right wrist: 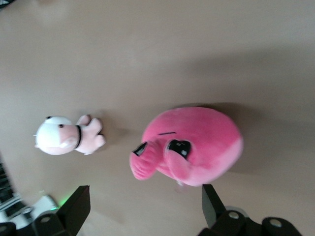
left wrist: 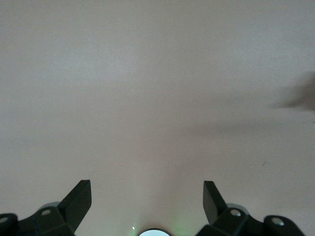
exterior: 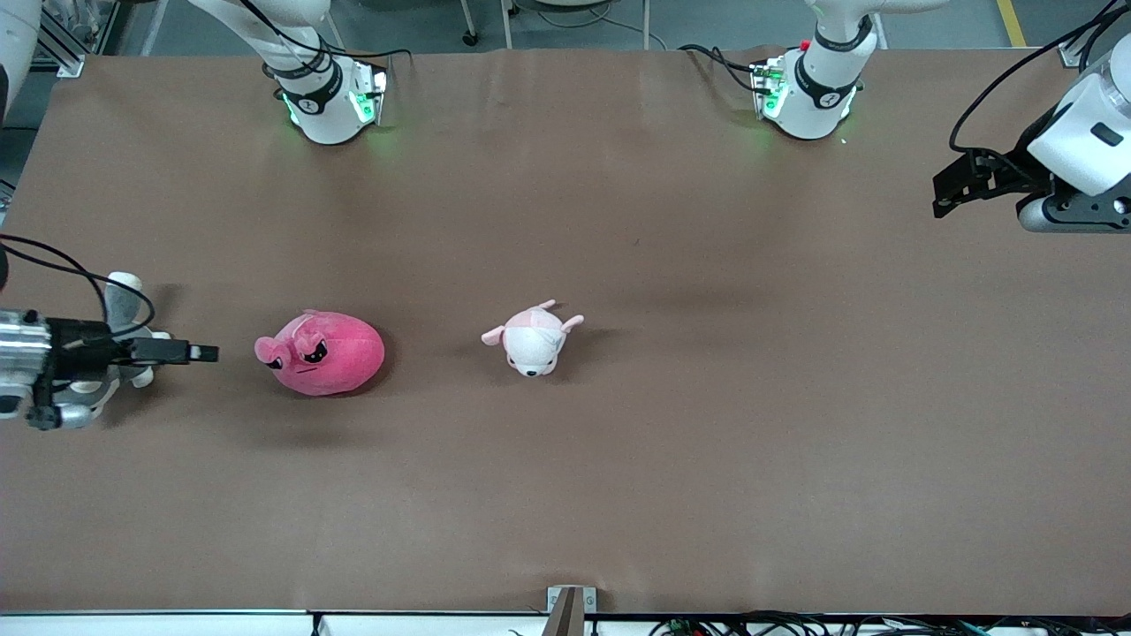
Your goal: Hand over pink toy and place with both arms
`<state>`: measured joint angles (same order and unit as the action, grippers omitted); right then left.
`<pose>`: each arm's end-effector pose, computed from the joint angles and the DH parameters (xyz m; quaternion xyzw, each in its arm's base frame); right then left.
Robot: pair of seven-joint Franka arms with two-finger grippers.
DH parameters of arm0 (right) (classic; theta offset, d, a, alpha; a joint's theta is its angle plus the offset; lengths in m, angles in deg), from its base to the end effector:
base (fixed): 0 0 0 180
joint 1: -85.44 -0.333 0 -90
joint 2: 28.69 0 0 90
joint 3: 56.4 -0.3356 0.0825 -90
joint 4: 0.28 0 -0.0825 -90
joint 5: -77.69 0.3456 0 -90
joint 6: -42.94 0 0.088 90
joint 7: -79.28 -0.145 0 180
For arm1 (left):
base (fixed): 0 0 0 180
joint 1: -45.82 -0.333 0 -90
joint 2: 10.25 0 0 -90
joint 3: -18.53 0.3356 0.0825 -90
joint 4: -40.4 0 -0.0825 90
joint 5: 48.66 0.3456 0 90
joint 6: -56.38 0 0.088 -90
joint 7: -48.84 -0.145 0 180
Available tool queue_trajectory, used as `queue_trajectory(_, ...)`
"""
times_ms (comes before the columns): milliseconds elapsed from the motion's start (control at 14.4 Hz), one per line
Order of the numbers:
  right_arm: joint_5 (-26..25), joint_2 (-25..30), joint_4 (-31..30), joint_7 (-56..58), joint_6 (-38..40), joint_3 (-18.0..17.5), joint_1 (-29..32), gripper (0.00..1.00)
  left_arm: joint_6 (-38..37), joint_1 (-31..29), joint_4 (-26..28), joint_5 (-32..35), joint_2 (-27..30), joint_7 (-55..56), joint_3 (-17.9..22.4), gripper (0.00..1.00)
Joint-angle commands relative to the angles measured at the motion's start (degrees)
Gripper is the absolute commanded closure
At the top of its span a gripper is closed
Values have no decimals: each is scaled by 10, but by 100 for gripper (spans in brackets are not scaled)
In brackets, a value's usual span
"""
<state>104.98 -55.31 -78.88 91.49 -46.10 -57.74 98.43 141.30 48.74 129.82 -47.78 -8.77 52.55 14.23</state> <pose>0.6279 -0.0636 0.4377 -0.9610 0.0250 0.0841 0.2624 0.4928 -0.0606 0.6160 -0.9992 0.0301 0.0254 0.0111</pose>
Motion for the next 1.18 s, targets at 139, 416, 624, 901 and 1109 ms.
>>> queue_trajectory(139,-106,81,-1,-47,2,-9,-16,0,-3,-2,12,3,16,12,-1,0)
queue_trajectory(416,-224,141,2,-140,1,-10,-61,0,-3,-2,15,3,21,21,1,0)
queue_trajectory(624,-257,152,6,-130,-3,-9,-62,0,-2,-2,15,3,20,22,2,0)
queue_trajectory(901,-258,151,38,-121,-1,-8,-61,0,0,-2,14,3,20,23,3,0)
queue_trajectory(1109,-256,159,38,-126,-5,-9,-62,0,1,-2,15,3,19,23,3,0)
